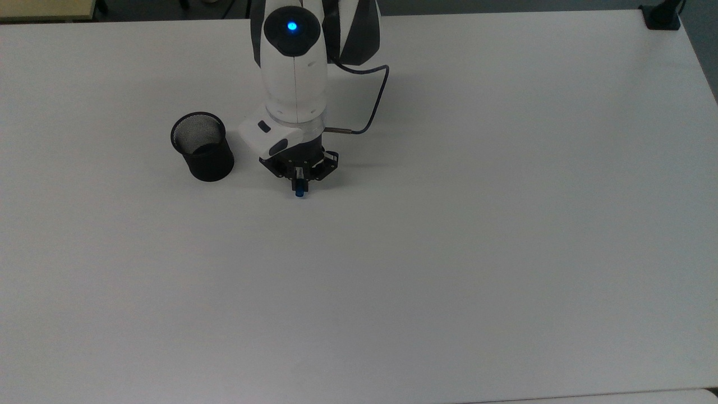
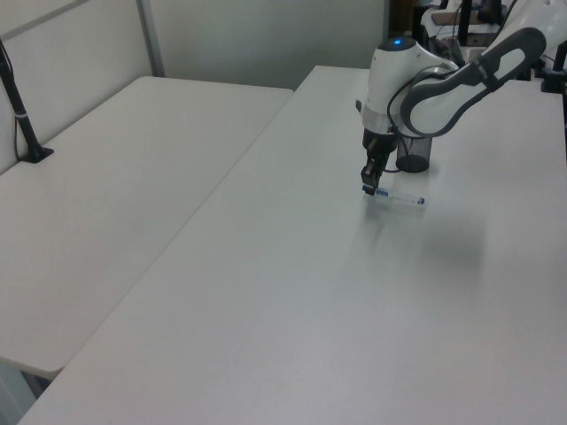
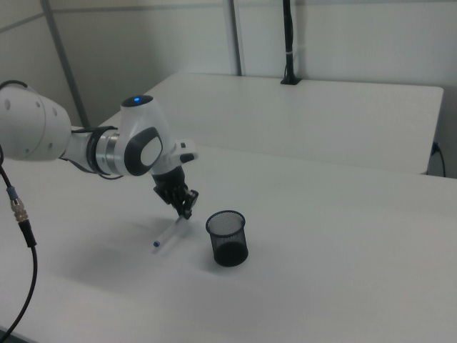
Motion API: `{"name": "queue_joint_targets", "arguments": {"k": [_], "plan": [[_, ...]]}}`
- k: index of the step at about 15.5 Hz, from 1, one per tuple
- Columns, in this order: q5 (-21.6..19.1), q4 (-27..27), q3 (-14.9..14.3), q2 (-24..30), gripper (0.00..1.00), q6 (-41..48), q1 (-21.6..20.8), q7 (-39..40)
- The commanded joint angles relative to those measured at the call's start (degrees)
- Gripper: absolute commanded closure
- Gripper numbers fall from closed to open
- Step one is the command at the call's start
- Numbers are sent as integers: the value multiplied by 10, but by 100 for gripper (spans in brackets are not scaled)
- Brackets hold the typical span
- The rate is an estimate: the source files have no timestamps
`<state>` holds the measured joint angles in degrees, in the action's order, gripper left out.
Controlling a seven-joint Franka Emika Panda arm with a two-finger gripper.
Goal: Insert the marker
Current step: 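Lift the marker and carry it over the black mesh cup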
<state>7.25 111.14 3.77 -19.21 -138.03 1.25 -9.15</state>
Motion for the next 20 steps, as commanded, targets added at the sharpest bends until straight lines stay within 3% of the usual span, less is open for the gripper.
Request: {"name": "queue_joint_targets", "arguments": {"k": [1,5,9,13,20], "plan": [[6,12,-3,88,100,37,22,-16],[6,13,-3,159,100,39,52,-10],[6,18,-3,195,100,22,92,15],[5,129,-3,244,100,-170,140,69],[7,230,-4,227,100,-405,163,127]]}}
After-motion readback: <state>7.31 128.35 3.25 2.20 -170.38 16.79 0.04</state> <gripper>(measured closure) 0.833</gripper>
